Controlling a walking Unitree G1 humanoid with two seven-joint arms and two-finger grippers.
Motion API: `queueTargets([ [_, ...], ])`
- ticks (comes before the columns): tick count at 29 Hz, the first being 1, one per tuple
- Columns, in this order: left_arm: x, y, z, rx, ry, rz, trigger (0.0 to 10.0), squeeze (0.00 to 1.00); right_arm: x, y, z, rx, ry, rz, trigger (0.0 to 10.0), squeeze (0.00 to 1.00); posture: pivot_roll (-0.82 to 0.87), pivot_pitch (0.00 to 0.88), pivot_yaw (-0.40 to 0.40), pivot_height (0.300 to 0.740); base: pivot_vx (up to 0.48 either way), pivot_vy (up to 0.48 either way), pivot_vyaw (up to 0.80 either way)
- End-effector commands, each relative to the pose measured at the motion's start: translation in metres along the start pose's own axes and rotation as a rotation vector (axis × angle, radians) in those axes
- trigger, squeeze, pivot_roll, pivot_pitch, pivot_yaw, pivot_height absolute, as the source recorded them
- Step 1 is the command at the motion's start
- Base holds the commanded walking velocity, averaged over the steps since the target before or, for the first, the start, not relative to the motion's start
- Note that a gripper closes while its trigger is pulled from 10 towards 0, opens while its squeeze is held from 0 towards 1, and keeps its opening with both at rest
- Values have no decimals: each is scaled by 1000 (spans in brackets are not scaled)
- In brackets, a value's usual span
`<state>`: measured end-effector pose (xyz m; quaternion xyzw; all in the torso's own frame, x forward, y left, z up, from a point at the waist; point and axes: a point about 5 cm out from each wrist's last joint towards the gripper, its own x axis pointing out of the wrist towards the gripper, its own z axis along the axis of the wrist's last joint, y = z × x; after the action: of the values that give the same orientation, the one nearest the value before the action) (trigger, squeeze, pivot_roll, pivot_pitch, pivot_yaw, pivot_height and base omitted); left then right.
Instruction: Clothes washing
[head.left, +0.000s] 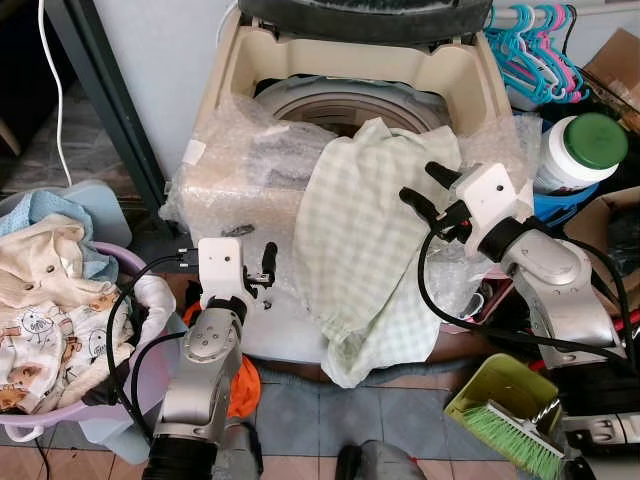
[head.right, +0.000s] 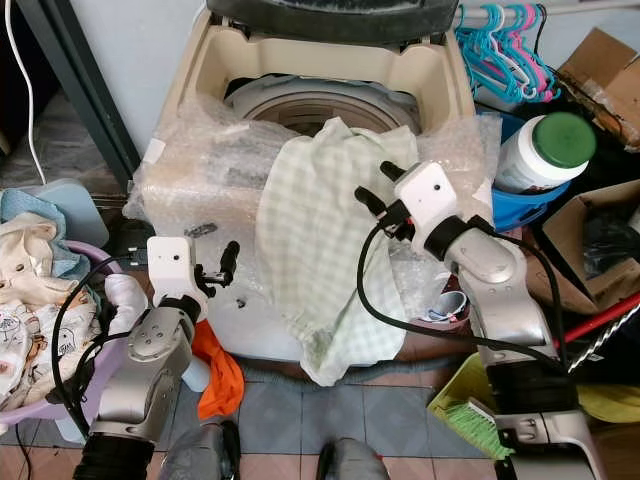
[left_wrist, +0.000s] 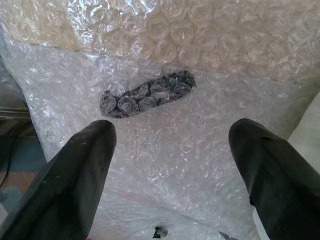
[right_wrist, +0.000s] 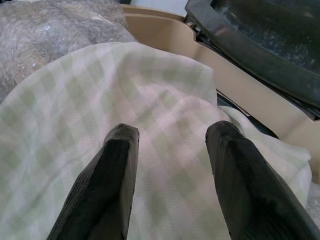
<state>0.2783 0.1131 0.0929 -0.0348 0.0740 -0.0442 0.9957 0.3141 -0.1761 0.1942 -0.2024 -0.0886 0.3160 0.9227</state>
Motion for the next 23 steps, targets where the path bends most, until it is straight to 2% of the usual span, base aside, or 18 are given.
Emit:
queueTargets([
  [1,-1,-1,0,2,1,-3,10000,0,0,-1,8,-3,-26,16,10000,1000,-72,106,-37,740,0,0,0],
  [4,-1,-3,0,-1,0,-3,10000,0,4,3,15,-13,-48,27,10000,1000,-74,108,-37,740,0,0,0],
  [6,-2,-7,-1,-6,3,-8,10000,0,10,21,15,-33,-44,108,10000,1000,-78,111,-36,740,0,0,0],
  [7,-2,-7,-1,-6,3,-8,10000,0,10,21,15,-33,-44,108,10000,1000,-78,111,-36,740,0,0,0],
  [9,-3,-8,-2,-8,5,-10,10000,0,13,31,12,-56,-30,143,10000,1000,-77,111,-36,740,0,0,0],
  [10,-3,-8,-2,-8,5,-12,10000,0,16,38,7,-73,-7,153,10000,216,-76,112,-36,740,0,0,0],
  [11,-3,-8,-2,-8,5,-12,10000,0,16,38,7,-73,-7,153,10000,216,-76,112,-36,740,0,0,0],
  [12,-3,-8,-1,-9,5,-12,10000,0,22,45,-1,-68,34,131,10000,0,-75,113,-37,740,0,0,0],
  [15,-1,-7,-1,-7,4,-10,10000,0,28,51,-18,-78,122,77,10000,0,-72,113,-41,740,0,0,0],
  [17,-1,-7,-1,-7,3,-10,10000,0,29,54,-23,-84,140,77,10000,0,-72,113,-41,740,0,0,0],
  [18,-1,-7,0,-7,3,-8,10000,0,30,57,-34,-95,200,49,0,0,-71,113,-43,740,0,0,0],
  [20,-1,-8,0,-7,2,-7,10000,0,31,57,-44,-127,258,22,0,0,-69,112,-46,740,0,0,0],
  [23,-1,-8,0,-9,2,-6,10000,0,31,56,-48,-129,281,0,0,0,-69,111,-47,740,0,0,0],
])
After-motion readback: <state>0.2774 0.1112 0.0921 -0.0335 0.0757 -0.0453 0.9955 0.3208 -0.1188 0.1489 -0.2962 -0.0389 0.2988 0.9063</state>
